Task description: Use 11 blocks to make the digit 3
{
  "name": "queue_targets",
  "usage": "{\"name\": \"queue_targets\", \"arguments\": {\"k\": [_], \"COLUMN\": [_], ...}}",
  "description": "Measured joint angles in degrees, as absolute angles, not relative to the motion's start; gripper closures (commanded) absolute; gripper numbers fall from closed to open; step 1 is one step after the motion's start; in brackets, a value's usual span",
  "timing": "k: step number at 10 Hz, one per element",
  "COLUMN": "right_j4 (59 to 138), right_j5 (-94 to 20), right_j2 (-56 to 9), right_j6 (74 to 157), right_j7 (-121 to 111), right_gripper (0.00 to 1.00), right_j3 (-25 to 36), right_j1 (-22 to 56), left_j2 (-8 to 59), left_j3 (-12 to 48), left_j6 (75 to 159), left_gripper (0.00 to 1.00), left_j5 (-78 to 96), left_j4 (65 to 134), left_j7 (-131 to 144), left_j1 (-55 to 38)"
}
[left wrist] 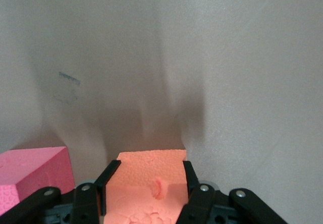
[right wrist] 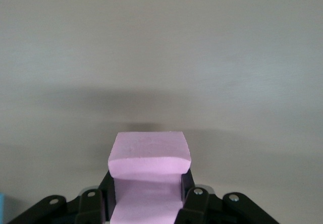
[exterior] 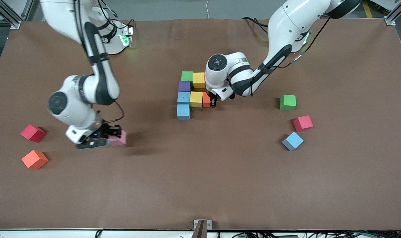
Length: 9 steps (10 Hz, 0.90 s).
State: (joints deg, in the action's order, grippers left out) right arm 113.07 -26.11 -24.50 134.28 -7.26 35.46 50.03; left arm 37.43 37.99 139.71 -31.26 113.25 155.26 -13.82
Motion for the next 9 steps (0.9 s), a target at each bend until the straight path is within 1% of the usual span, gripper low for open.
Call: {"name": "queue_targets", "arguments": {"k": [1,3,5,7,9], "right_j4": [112.99,112.34,110.54,106.76,100.40], "right_j5": [-26.11,-26.11,-26.10,-26.07,-26.07], "right_j2": [-24.49,-24.59,-25.23,-28.09,-32.71], "right_j6": [134.93,135.79,135.78,134.50,128.26], "right_j7": [-3.15,3.41,7.34,12.20,15.59], "right_gripper": [0.83,0.84,0.86,0.86,0.86], "right_j3": [35.45,35.46,35.63,35.85,35.79], "right_j1": [54.15,59.42,59.97,59.79,59.85], "left_j2": [37.43,37.44,37.28,34.10,29.08], "left_j3": [37.88,37.61,37.00,37.19,39.58], "left_j6": [139.69,139.57,138.52,135.42,131.00], "left_gripper": [0.00,0.00,0.00,0.00,0.00], "left_j5": [-31.36,-31.73,-32.01,-32.02,-32.02], "left_j4": [113.20,113.13,112.51,111.45,111.39], "left_j7": [155.28,155.30,155.35,155.28,154.59], "left_j1": [-14.01,-14.34,-14.08,-13.57,-11.35]}}
